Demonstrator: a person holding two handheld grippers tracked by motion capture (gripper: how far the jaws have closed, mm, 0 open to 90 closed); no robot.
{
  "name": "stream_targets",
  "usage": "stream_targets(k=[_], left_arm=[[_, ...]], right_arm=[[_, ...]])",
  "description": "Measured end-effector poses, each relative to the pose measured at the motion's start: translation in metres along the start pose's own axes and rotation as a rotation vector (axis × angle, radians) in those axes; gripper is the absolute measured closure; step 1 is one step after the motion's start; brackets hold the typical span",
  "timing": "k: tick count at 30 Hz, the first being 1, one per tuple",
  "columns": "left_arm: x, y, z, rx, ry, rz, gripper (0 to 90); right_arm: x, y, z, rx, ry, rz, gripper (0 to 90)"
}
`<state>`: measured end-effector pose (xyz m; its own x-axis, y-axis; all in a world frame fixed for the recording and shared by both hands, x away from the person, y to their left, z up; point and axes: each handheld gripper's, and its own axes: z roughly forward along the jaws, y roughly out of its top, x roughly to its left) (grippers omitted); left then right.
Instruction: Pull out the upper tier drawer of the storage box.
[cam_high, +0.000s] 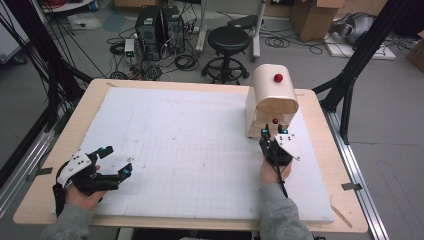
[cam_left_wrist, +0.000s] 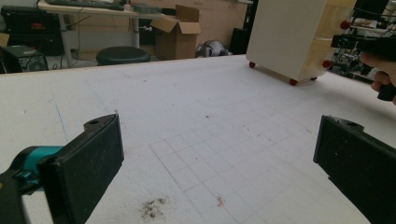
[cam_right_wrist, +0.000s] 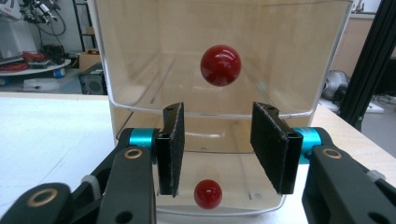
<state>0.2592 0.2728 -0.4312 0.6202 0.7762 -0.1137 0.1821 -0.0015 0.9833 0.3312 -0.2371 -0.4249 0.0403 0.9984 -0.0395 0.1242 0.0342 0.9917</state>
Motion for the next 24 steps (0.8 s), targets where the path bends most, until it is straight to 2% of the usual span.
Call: stream_targets(k=[13,16,18,20,24], left_arm=[[0.0,0.0,0.0,0.001,-0.001,-0.001,2.1],[0.0,0.0,0.0,0.002,-0.001,-0.001,2.1],[0.0,0.0,0.0,0.003,-0.001,-0.001,2.1],[0.0,0.0,0.0,0.003,-0.001,-0.001,2.1],[0.0,0.0,0.001,0.003,-0.002,0.0,2.1]], right_arm=[[-0.002,0.005,-0.003,-0.019,-0.004,0.005,54.8],[-0.001,0.01,-0.003,-0.005,0.002,-0.003,54.7],[0.002,0.017,-0.005,-0.039,0.003,-0.021,54.7],[0.004,0.022,-0.006,-0.047,0.009,-0.028,54.7],[0.003,0.022,-0.006,-0.047,0.004,-0.009,54.7]])
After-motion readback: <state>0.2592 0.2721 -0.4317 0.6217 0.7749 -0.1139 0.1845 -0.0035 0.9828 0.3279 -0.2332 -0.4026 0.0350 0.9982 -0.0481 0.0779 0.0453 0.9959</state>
